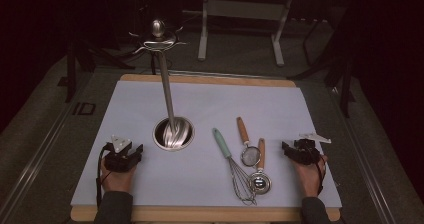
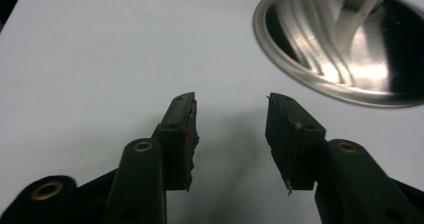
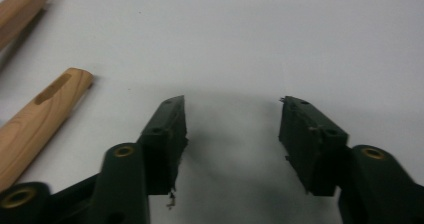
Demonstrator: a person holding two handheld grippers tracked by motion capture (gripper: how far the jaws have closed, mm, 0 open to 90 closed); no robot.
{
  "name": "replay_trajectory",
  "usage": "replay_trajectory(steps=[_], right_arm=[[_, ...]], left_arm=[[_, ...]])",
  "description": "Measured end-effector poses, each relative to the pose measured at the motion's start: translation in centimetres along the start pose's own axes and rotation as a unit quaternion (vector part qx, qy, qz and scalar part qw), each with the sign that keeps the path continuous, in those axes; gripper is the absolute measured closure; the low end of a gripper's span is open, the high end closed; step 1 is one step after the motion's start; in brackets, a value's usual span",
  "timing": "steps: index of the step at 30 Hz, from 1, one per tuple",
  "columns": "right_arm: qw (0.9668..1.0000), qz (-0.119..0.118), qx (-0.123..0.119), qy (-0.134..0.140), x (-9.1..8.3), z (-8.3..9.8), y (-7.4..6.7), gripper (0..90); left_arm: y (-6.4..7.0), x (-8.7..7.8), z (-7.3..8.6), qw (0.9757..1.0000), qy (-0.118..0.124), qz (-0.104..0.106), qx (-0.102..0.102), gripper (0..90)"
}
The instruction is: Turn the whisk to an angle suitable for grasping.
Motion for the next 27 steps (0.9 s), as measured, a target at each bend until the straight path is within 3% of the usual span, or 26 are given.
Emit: replay_trajectory(steps=[5,16,23,27], right_arm=[[0.9997,-0.025,-0.006,0.006,-0.1,-0.3,-0.8,52.2],[0.9982,-0.049,-0.032,0.014,-1.4,-2.3,-3.1,59.5],[0.9964,-0.075,-0.035,0.018,-2.3,-3.6,-4.3,60.0],[0.9948,-0.087,-0.051,0.014,-3.2,-4.4,-5.1,59.9]], left_arm=[[0.1,0.0,0.0,1.0000,0.003,0.002,0.004,59.5],[0.3,-0.1,0.1,0.9998,0.009,-0.002,0.018,61.4],[0.4,-0.2,0.1,0.9997,0.011,-0.004,0.023,61.4],[0.4,-0.2,0.1,0.9996,0.013,-0.006,0.022,61.4]])
Point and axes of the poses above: each handheld gripper's, and its own axes: x roughly forward along the jaws, z roughly out of its underside, y roughly to its right, the point moved 5 cm from there along x, roughly forward along the jaws, and after that the axes turned 14 degrees about -x, right-handed, at the moved point
